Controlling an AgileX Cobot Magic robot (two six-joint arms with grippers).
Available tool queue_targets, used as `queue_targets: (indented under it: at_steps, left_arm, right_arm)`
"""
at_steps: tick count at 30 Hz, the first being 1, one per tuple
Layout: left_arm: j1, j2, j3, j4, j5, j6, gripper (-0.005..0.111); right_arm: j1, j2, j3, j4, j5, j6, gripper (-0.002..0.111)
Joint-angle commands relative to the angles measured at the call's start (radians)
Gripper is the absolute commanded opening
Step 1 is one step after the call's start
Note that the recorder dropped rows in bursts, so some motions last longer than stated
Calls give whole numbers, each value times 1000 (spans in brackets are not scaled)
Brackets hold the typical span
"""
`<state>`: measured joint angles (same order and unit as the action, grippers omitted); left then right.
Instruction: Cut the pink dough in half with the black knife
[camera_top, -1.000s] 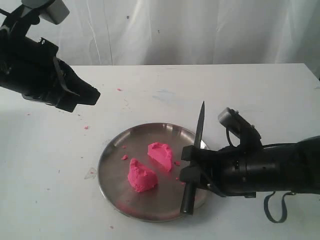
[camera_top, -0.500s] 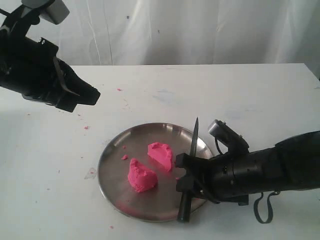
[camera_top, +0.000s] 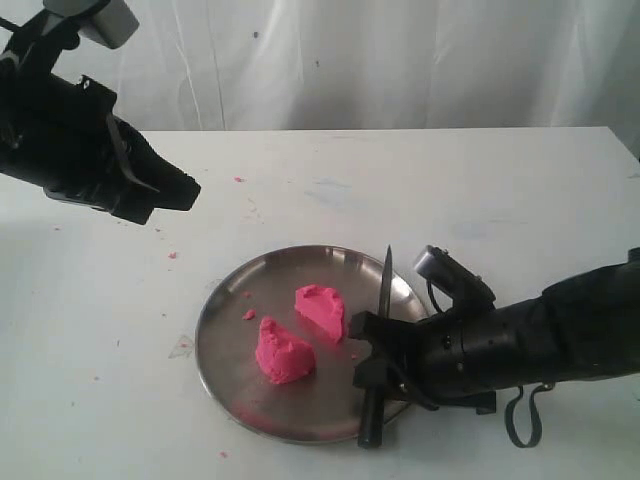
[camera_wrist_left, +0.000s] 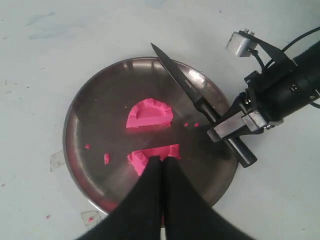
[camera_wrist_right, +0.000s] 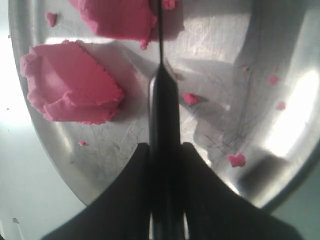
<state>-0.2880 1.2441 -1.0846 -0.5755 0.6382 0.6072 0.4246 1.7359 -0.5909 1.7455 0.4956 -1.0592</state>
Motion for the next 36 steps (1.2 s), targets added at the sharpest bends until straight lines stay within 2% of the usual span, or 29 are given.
queue_targets:
  at_steps: [1,8,20,25,33,36]
  left_arm:
    - [-3,-10,6,-7,10,-5,0]
    - [-3,-10,6,-7,10,-5,0]
    - [-3,-10,6,-7,10,-5,0]
    - [-3,-10,6,-7,10,-5,0]
    - [-3,-10,6,-7,10,-5,0]
    - [-3,-10,6,-7,10,-5,0]
  right_arm:
    - [-6,1,-7,-1,-4,-14,5]
    - [-6,1,-7,-1,-16,-14,22]
    - [-6,-64,-7,-1,-89,-14,23]
    - [-6,-178,-5,-17,-153,-14,23]
    - [-6,-417,32,-214,-151,-12,22]
    - [-6,-539,64,-235,-116,-12,17]
